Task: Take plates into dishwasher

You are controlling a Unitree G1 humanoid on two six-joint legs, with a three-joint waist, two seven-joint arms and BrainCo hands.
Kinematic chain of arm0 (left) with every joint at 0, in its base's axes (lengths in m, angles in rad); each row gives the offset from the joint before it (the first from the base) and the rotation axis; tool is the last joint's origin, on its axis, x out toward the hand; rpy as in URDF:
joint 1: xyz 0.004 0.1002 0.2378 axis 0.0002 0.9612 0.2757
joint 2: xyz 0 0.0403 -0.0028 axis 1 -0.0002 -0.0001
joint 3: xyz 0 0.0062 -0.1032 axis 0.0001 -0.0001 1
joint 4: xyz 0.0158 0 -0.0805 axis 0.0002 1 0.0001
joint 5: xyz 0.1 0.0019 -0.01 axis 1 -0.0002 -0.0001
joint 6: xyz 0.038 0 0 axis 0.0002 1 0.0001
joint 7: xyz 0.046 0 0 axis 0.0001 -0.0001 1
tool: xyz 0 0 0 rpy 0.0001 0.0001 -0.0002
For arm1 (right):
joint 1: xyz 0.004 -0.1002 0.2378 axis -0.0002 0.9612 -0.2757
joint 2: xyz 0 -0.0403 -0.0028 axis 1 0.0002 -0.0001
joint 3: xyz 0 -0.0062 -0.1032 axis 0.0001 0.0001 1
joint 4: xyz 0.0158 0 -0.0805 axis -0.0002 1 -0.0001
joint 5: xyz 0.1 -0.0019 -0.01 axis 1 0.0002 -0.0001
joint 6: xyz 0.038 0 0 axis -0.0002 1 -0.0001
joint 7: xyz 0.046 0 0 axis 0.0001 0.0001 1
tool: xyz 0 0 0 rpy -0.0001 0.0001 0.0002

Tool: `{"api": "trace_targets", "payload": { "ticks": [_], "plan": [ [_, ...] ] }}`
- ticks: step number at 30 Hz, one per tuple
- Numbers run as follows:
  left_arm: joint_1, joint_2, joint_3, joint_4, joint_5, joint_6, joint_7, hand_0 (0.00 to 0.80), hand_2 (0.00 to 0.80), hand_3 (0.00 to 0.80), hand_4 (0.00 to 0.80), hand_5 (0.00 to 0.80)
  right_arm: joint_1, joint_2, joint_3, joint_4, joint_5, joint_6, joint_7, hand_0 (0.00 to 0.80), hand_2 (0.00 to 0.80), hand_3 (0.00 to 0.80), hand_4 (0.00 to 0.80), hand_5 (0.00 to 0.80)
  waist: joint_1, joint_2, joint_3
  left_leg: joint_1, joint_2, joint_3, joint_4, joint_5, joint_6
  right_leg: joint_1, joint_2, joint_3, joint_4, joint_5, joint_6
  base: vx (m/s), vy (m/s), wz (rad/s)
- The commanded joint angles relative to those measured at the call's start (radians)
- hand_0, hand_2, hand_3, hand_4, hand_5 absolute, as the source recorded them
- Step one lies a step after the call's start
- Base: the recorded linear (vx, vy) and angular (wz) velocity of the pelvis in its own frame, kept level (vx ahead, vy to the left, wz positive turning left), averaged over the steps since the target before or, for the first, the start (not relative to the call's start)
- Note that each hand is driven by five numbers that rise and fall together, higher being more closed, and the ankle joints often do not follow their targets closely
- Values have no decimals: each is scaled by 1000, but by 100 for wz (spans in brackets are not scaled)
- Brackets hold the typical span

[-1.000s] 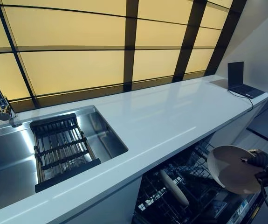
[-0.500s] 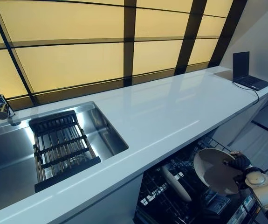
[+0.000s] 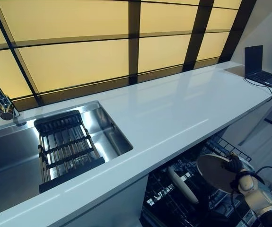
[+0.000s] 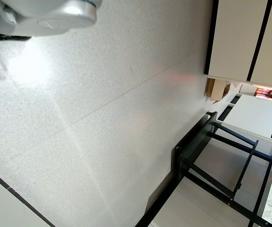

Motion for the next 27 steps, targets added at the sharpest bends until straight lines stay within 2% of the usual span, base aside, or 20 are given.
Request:
{"api": "trace_targets", "payload": {
  "ticks": [1, 17, 27],
  "plan": [
    [-51, -4, -13, 23, 6, -24, 12, 0, 0, 0, 0, 0, -49, 14, 19, -35, -51, -45, -67, 800, 800, 800, 800, 800, 19, -30, -5, -27, -48, -36, -2, -38, 59, 28, -6, -25, 58, -73, 44, 4, -3, 3],
    [-61, -28, -34, 18, 16, -26, 23, 0, 0, 0, 0, 0, -36, 165, 134, 55, -38, -12, -115, 800, 800, 800, 800, 800, 39, -13, 1, -36, -51, -52, -2, -35, 61, 21, -9, -35, 65, -77, 38, 0, 0, 1],
    [-79, -43, -67, 21, 20, -27, 33, 0, 0, 0, 0, 0, -84, 256, 248, 213, -31, 59, -183, 800, 800, 800, 800, 800, 64, 10, 7, -51, -58, -74, -2, -29, 59, 17, -18, -46, 66, -76, 35, -4, 2, 2]
  ]
}}
